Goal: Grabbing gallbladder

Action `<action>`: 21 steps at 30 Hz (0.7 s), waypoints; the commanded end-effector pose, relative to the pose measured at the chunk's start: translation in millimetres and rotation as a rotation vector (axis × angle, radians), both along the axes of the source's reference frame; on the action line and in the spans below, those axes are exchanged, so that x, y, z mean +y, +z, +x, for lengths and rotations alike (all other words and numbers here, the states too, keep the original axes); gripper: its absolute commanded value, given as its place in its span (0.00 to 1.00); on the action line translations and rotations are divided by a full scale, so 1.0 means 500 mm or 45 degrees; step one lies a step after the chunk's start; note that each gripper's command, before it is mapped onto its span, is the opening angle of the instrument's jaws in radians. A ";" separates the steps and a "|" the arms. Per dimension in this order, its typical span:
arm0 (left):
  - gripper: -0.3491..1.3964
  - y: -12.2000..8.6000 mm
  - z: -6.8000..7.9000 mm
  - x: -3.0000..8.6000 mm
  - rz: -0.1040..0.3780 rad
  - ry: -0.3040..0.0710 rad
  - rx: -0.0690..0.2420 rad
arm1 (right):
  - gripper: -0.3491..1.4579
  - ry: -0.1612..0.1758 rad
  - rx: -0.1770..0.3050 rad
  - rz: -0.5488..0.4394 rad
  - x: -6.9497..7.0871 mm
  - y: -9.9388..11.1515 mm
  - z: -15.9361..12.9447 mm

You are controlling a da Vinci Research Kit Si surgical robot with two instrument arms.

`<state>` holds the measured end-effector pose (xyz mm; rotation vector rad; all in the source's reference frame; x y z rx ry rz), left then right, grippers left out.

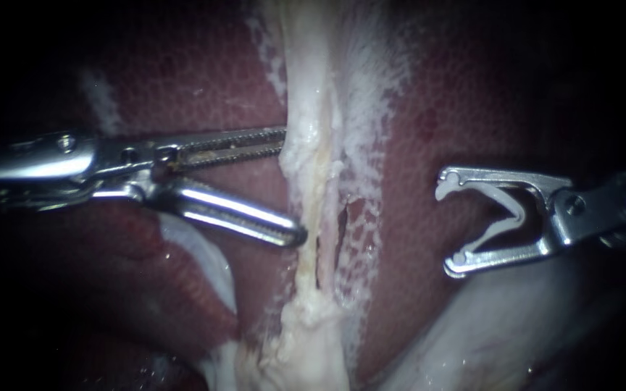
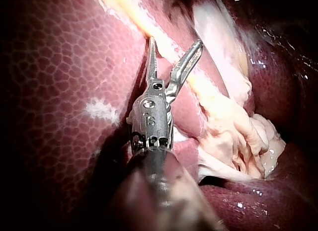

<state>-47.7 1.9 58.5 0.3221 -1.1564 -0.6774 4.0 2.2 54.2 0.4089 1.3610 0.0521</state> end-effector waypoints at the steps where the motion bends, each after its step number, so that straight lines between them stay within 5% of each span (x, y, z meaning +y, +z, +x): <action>1: 0.40 0.0000 0.0002 0.0001 0.001 -0.004 0.006 | 0.52 0.000 0.000 0.000 0.0000 0.0000 0.0000; 6: 0.21 0.0009 0.0016 0.0007 0.015 -0.044 0.043 | 0.52 0.000 0.000 0.000 0.0000 0.0000 0.0000; 9: 0.00 0.0018 0.0028 0.0012 0.018 -0.053 0.062 | 0.52 0.000 0.000 0.000 0.0000 0.0000 0.0000; 21: 0.00 0.0027 0.0044 0.0015 0.029 -0.086 0.114 | 0.52 0.000 0.000 0.000 0.0000 0.0000 0.0000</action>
